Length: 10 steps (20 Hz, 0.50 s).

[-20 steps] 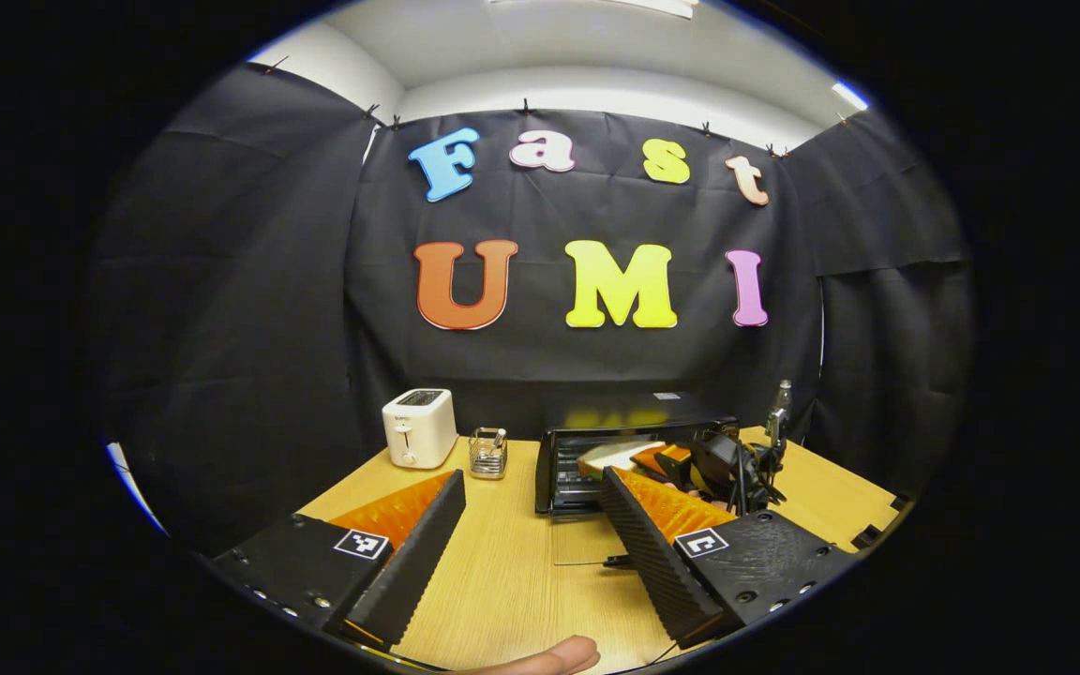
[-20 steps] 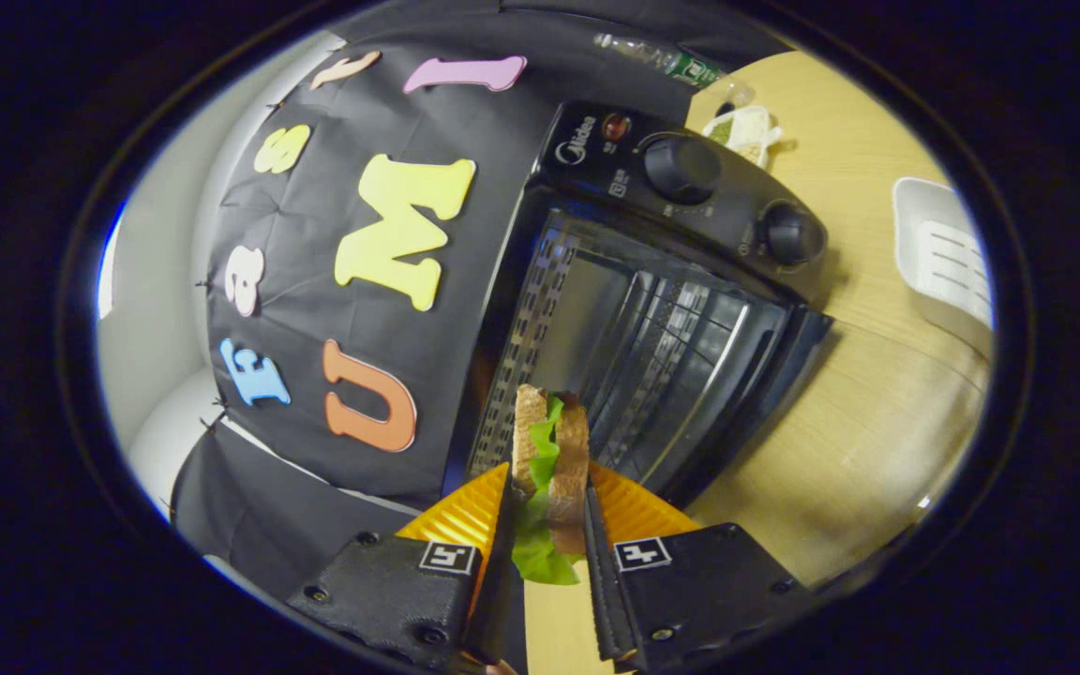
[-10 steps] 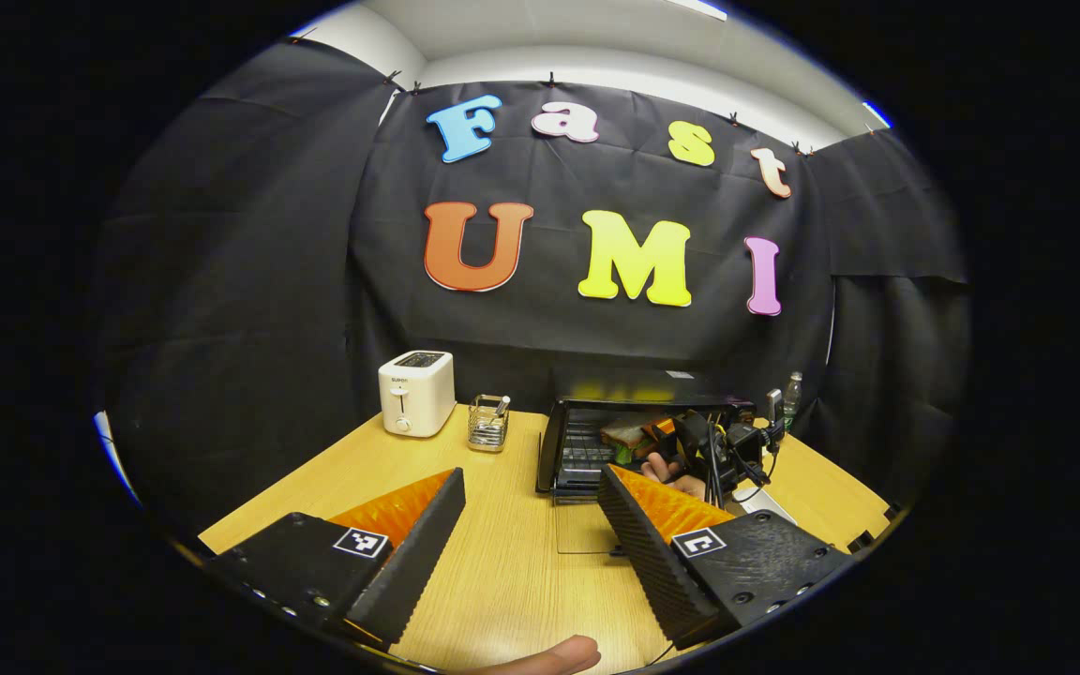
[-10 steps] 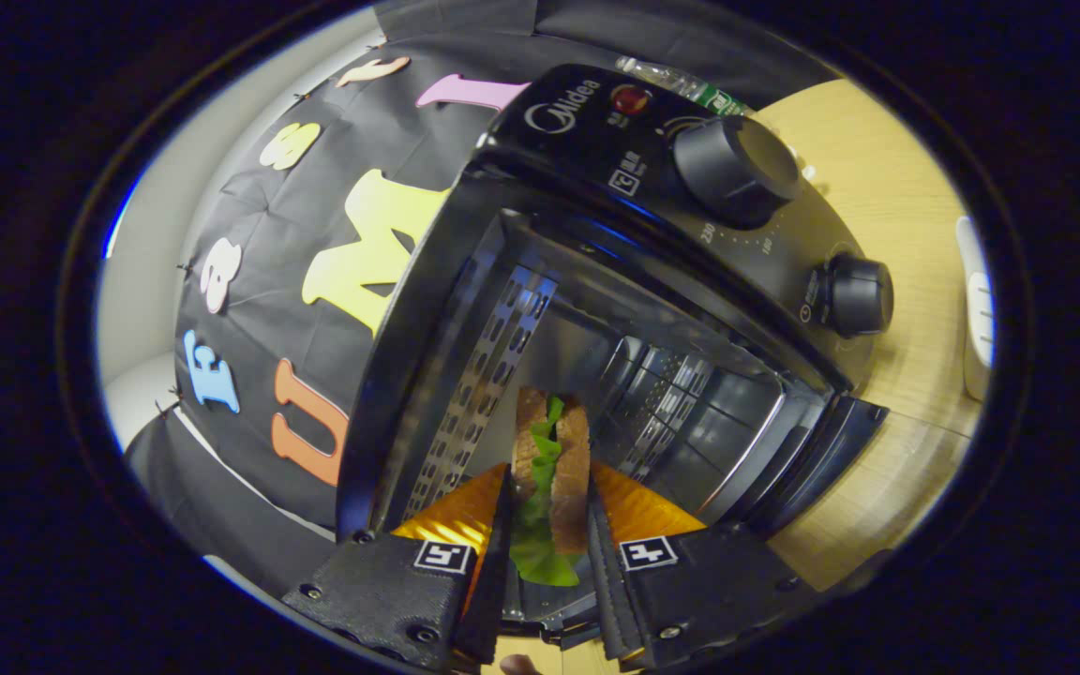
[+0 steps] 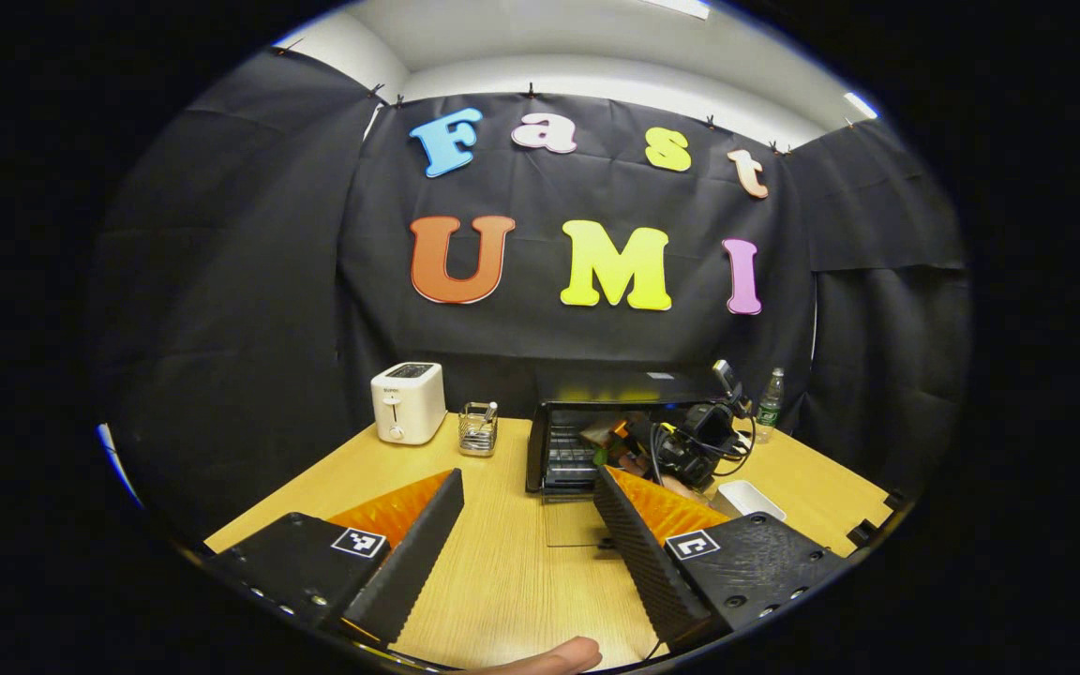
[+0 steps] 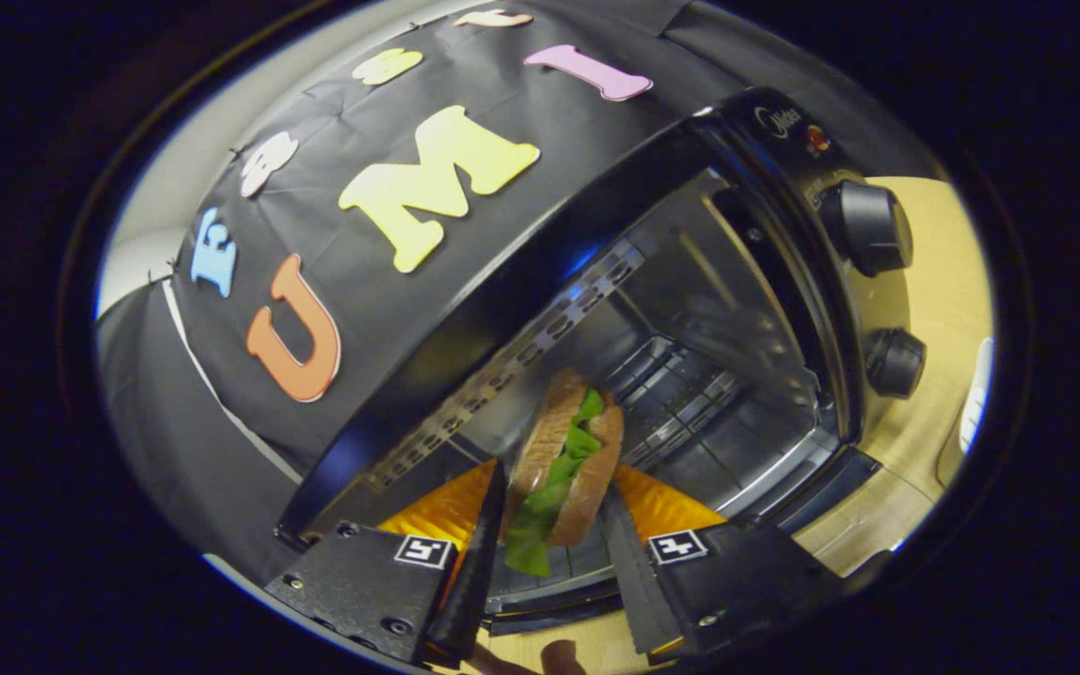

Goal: Open the electric oven with the left hand, put the food in, and close the electric oven.

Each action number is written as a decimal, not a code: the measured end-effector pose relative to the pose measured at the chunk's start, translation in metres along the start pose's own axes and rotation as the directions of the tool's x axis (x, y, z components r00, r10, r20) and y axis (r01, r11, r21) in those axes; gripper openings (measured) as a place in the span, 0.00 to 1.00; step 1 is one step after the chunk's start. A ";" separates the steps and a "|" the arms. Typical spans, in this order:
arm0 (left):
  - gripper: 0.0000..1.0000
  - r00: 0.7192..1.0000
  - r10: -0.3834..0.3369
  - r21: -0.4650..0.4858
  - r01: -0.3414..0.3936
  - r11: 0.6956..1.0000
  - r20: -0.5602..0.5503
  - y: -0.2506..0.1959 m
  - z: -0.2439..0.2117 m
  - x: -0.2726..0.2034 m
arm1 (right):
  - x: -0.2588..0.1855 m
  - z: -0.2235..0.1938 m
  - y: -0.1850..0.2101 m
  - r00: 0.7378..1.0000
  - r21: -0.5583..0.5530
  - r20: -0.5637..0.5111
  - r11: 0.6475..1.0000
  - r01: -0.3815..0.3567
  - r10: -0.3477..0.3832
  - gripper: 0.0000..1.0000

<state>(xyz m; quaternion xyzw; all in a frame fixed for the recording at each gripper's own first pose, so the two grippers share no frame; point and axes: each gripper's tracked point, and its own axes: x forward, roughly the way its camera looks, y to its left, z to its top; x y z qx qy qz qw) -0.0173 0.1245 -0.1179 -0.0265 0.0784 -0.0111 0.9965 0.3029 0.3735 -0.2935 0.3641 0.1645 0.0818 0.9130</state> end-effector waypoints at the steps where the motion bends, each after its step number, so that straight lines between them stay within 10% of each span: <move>1: 0.93 1.000 -0.001 0.000 0.001 1.000 -0.001 0.000 0.000 0.000 | 0.001 -0.004 -0.002 1.000 -0.006 -0.014 1.000 0.014 -0.014 0.62; 6: 0.93 0.999 0.030 0.002 -0.030 1.000 -0.015 0.009 -0.007 0.001 | -0.002 -0.009 0.013 0.997 -0.170 -0.067 0.985 0.012 -0.023 0.91; 10: 0.93 0.998 0.042 -0.009 -0.042 0.999 -0.039 0.010 -0.013 0.005 | 0.000 -0.028 0.003 0.983 -0.415 -0.135 0.908 0.061 -0.128 1.00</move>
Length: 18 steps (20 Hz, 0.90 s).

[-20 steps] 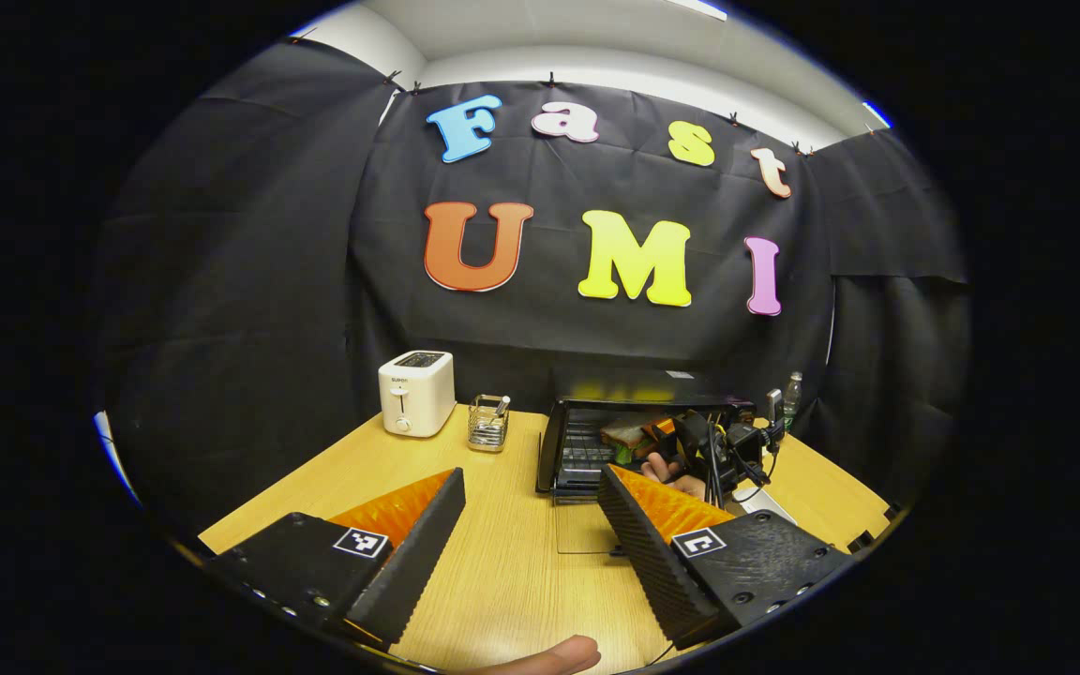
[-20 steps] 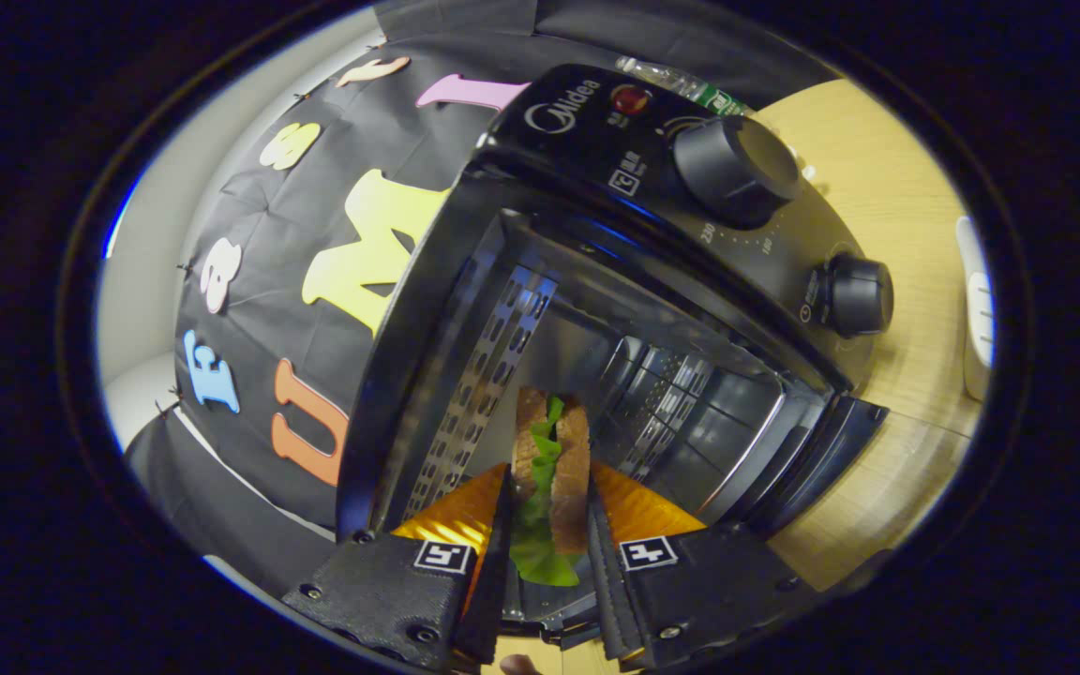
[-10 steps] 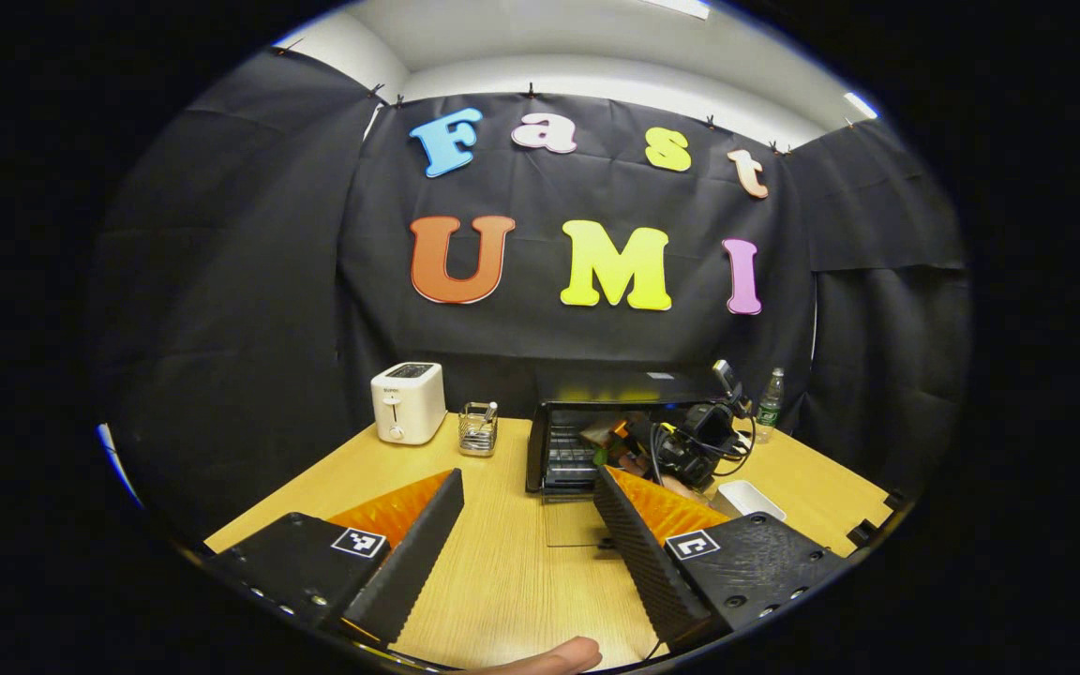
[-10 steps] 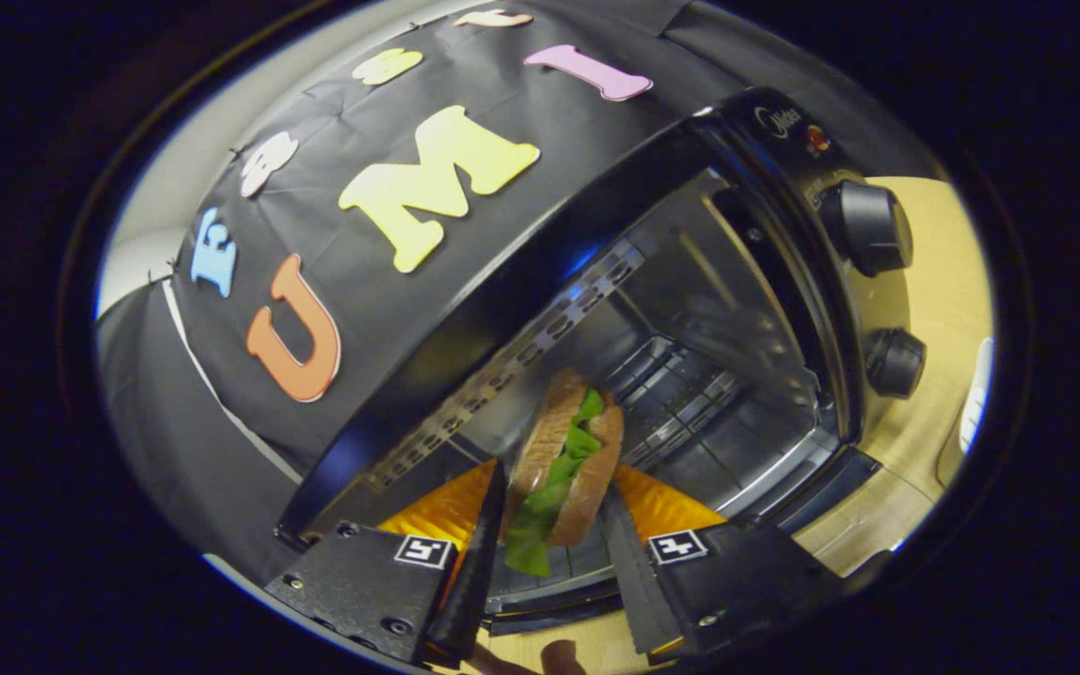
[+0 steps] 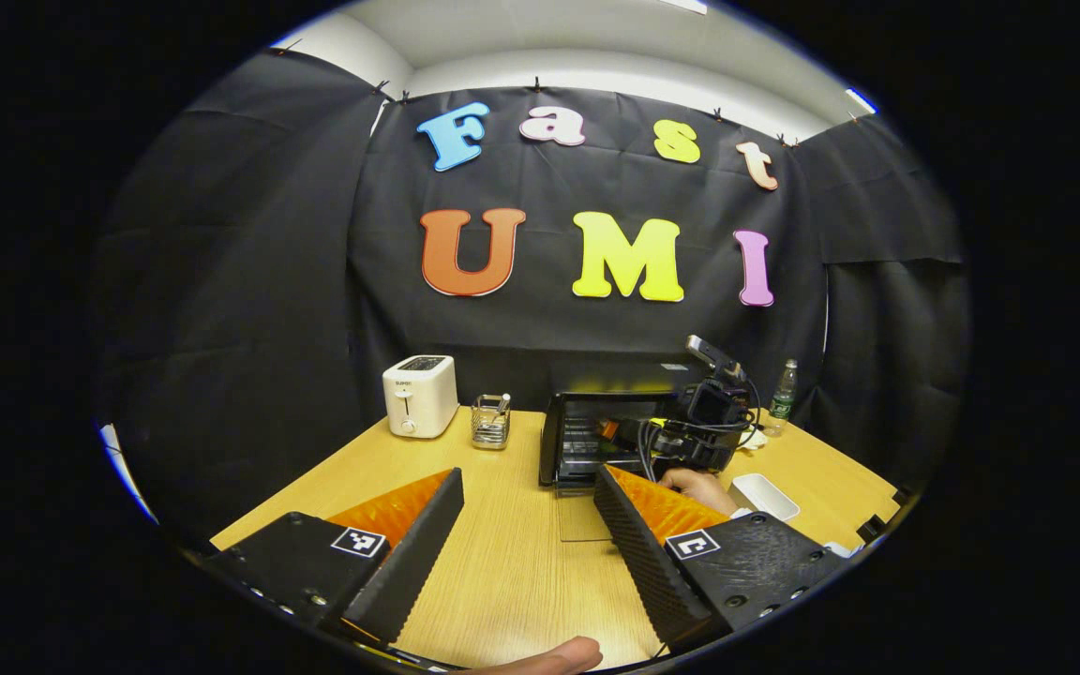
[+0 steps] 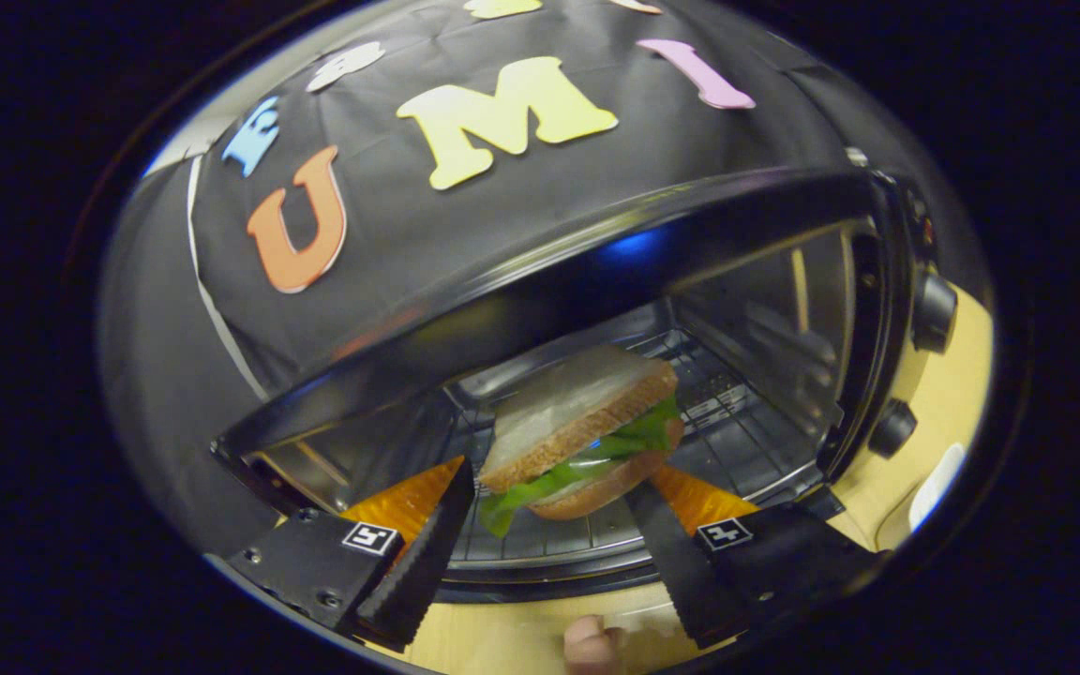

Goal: Open the electric oven with the left hand, put the food in, and close the electric oven.

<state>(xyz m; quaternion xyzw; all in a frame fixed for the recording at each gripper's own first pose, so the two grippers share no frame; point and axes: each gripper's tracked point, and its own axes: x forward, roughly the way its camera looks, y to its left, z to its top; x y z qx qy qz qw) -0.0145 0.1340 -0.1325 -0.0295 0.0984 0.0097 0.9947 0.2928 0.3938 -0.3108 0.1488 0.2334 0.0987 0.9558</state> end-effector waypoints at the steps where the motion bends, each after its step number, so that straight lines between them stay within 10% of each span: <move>1: 0.93 1.000 -0.003 0.000 0.003 1.000 0.001 -0.001 0.000 0.000 | -0.002 -0.001 0.000 1.000 -0.043 -0.020 0.999 0.017 -0.017 0.96; 13: 0.93 0.999 -0.045 0.000 0.045 0.999 0.011 -0.017 -0.004 -0.013 | -0.044 -0.012 -0.020 0.969 -0.308 -0.179 0.945 0.112 -0.173 0.99; 18: 0.93 0.998 -0.058 -0.006 0.058 0.998 0.006 -0.028 -0.009 -0.016 | -0.097 0.013 -0.009 0.987 -0.287 -0.126 0.956 0.056 -0.096 1.00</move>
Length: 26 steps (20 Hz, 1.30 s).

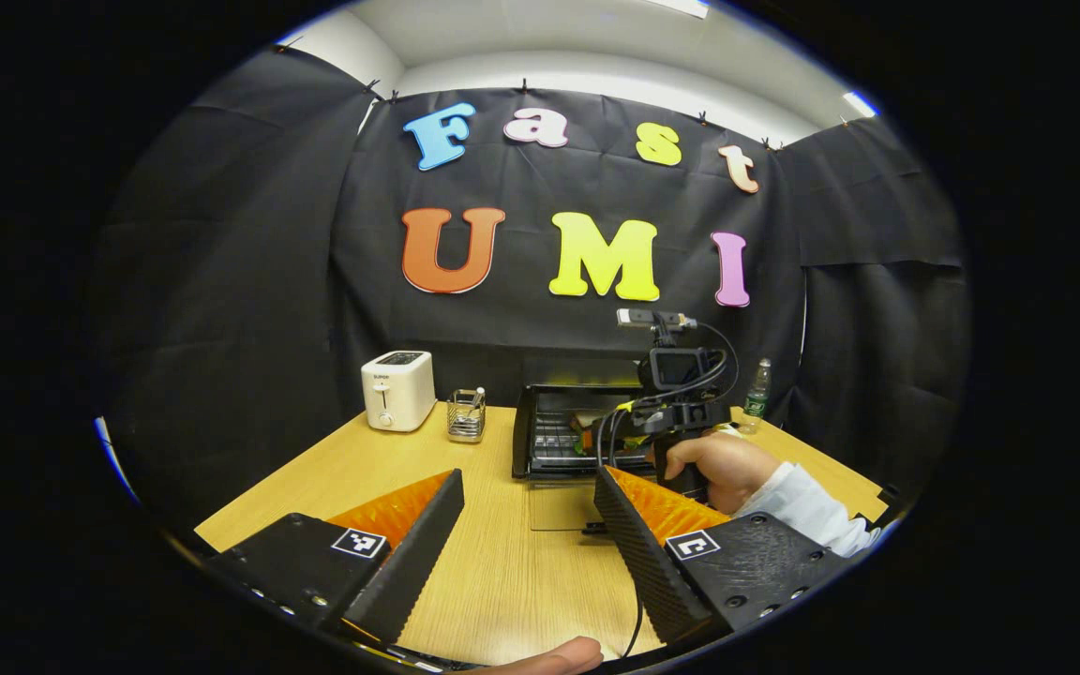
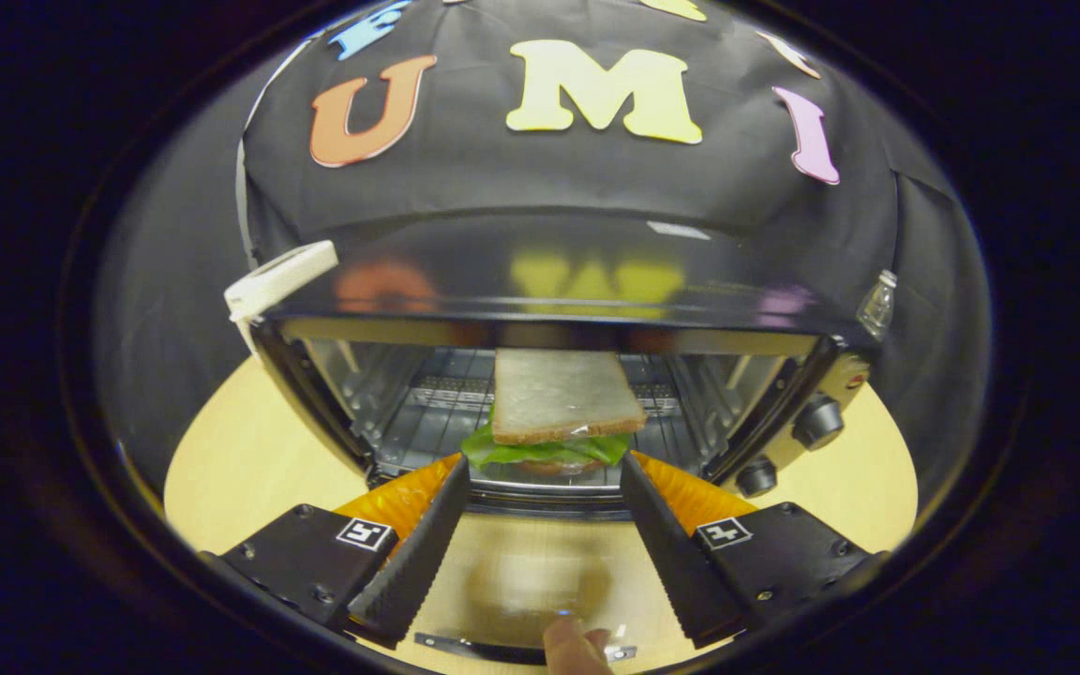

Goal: Open the electric oven with the left hand, put the food in, and close the electric oven.

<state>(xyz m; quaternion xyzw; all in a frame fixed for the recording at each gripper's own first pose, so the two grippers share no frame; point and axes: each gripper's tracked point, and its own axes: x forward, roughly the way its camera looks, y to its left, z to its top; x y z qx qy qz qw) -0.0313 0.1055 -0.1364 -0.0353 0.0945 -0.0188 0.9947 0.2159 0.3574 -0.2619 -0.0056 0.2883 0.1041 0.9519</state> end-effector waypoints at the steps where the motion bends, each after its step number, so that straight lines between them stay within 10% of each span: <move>1: 0.93 1.000 -0.002 -0.002 0.002 1.000 -0.004 -0.002 -0.003 0.000 | -0.017 0.006 -0.002 1.000 0.010 0.025 1.000 -0.017 0.017 1.00; 9: 0.93 0.995 -0.071 -0.087 0.065 0.994 -0.073 -0.032 -0.028 0.021 | -0.159 0.035 -0.060 0.964 0.018 0.264 0.999 -0.032 0.026 0.99; 16: 0.93 0.973 -0.132 -0.091 0.116 0.989 -0.189 -0.078 -0.074 0.066 | -0.275 0.077 -0.151 0.874 0.050 0.479 0.997 0.062 -0.078 0.99; 26: 0.93 0.898 -0.126 -0.013 0.133 0.991 -0.422 -0.137 -0.163 0.108 | -0.330 0.058 -0.280 0.811 0.178 0.535 0.970 0.164 -0.235 0.99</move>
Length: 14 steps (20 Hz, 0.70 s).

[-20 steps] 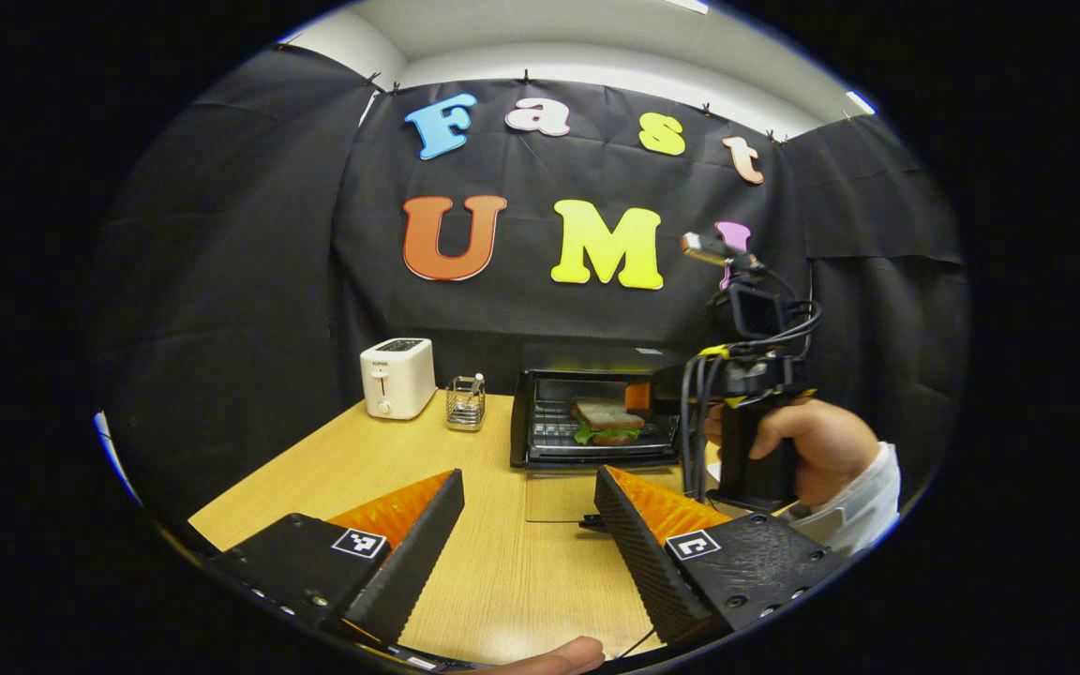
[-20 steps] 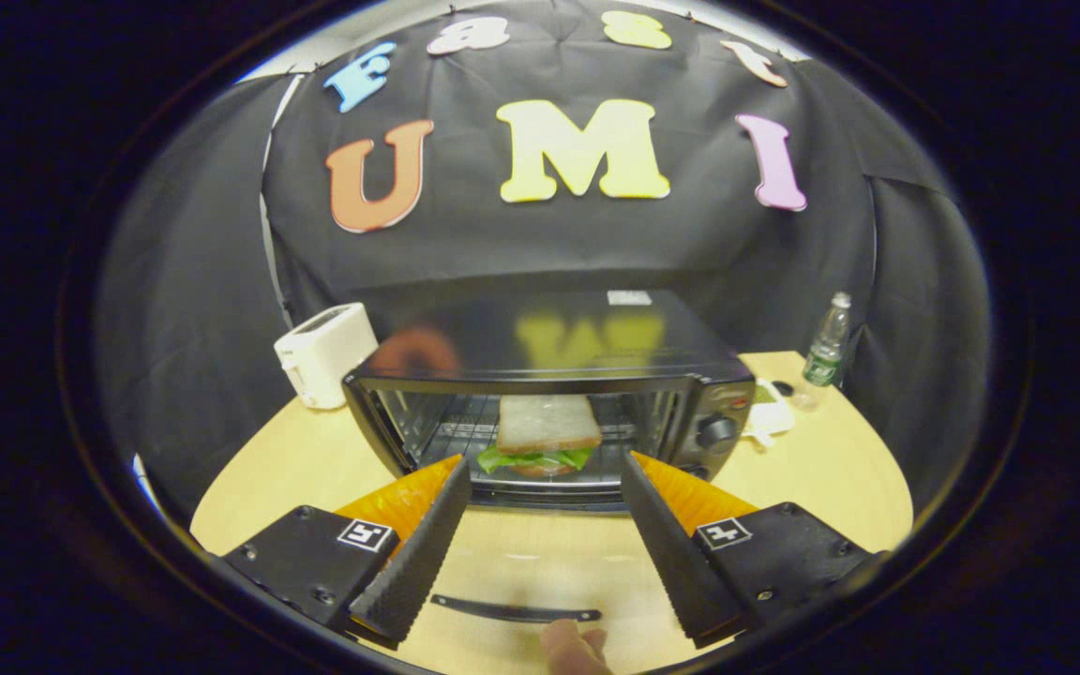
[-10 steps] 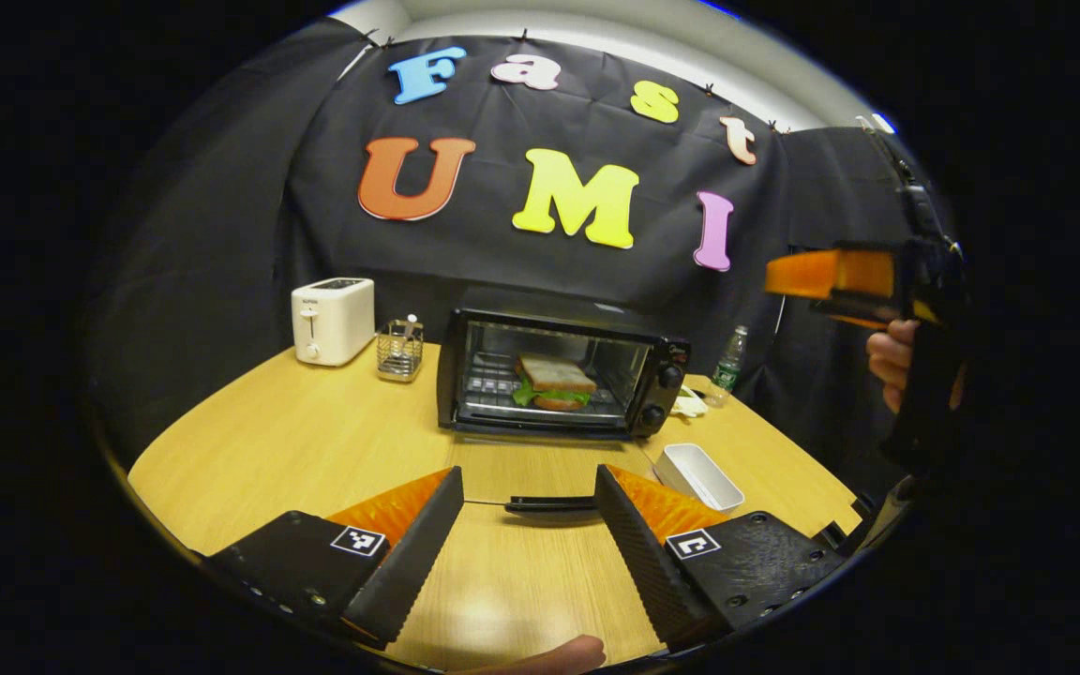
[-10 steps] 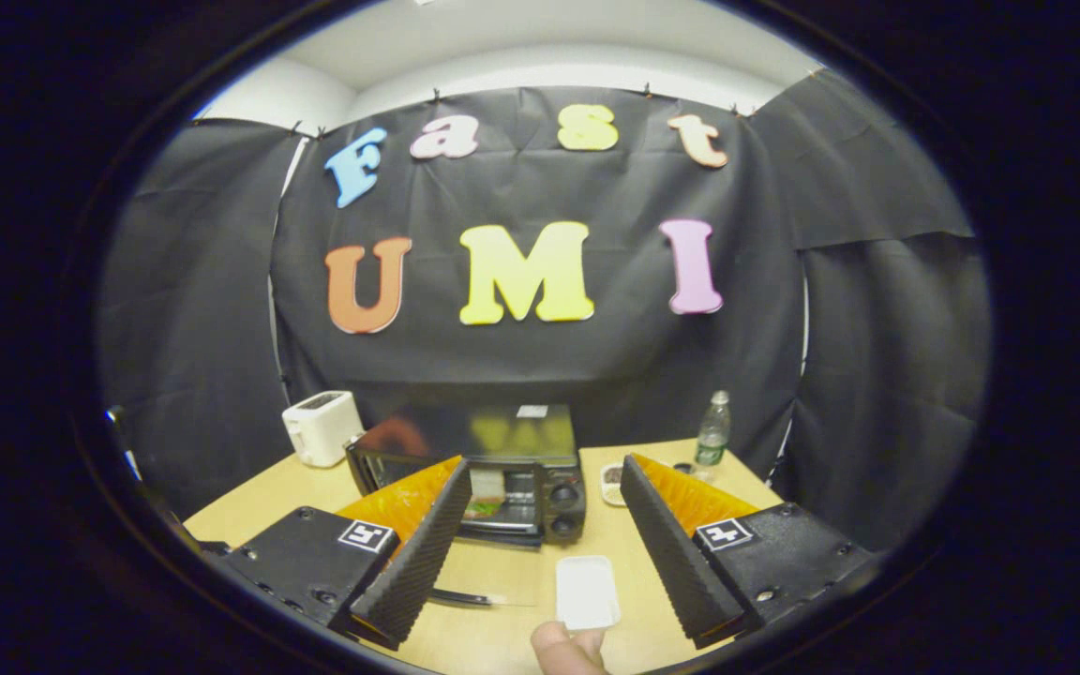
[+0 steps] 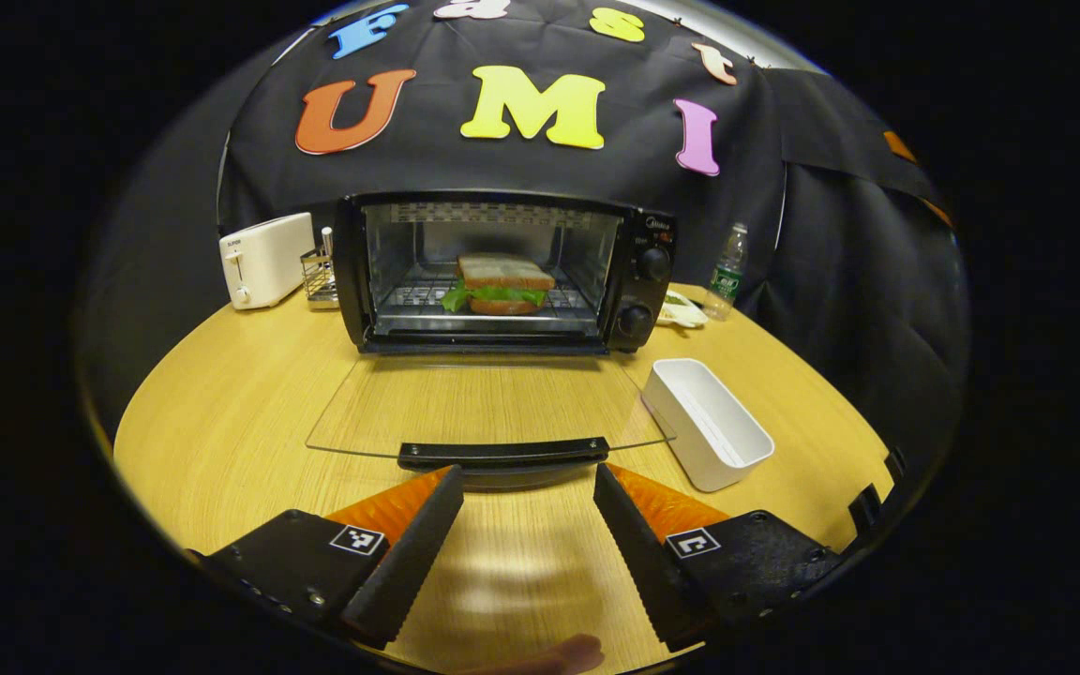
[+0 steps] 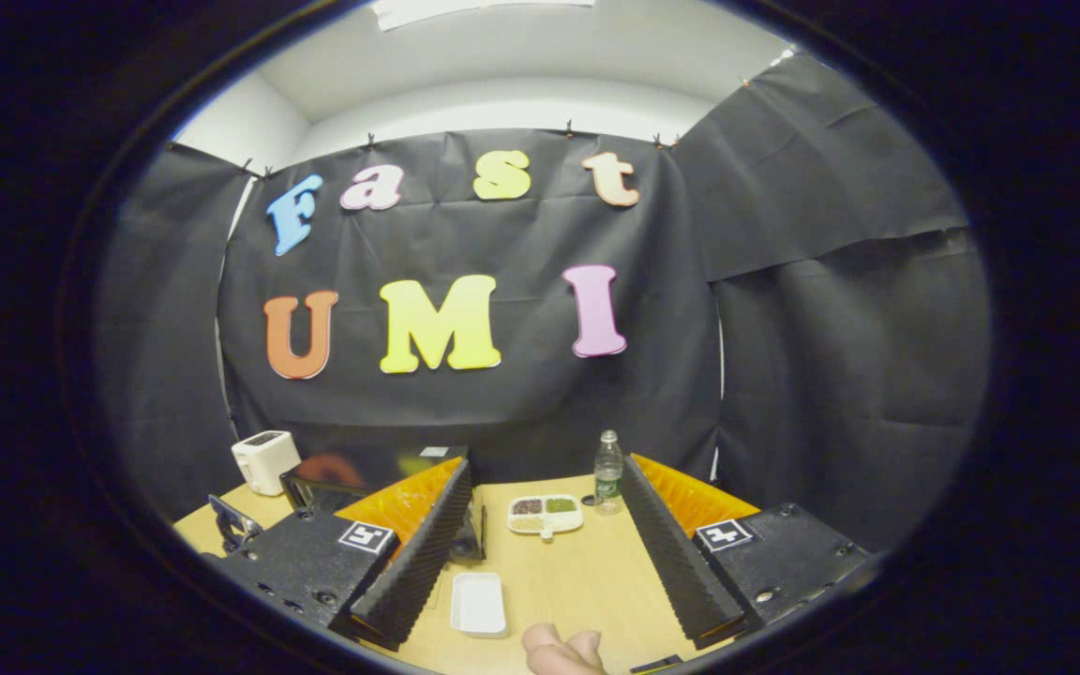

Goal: Open the electric oven with the left hand, put the food in, and close the electric oven.

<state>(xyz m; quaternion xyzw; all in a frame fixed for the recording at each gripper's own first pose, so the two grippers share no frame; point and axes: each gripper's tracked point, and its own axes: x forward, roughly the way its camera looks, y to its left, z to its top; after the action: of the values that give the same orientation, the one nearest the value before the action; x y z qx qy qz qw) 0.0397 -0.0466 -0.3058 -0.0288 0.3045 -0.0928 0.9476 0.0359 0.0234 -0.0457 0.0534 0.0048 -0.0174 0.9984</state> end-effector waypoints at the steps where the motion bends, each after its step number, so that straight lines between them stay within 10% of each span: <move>1: 0.93 1.000 0.011 0.001 -0.011 1.000 -0.005 0.000 -0.001 0.003 | 0.001 0.002 -0.011 1.000 0.006 0.005 1.000 0.007 -0.007 0.99; 14: 0.93 0.989 0.136 0.008 -0.136 0.991 -0.053 0.006 -0.006 0.027 | 0.018 0.004 -0.053 1.000 -0.005 -0.002 1.000 -0.004 0.004 0.96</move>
<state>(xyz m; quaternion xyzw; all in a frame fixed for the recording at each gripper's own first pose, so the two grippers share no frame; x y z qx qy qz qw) 0.0591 -0.0455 -0.3265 -0.0035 0.3308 -0.0291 0.9432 0.0522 -0.0303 -0.0480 0.0510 0.0056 -0.0155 0.9986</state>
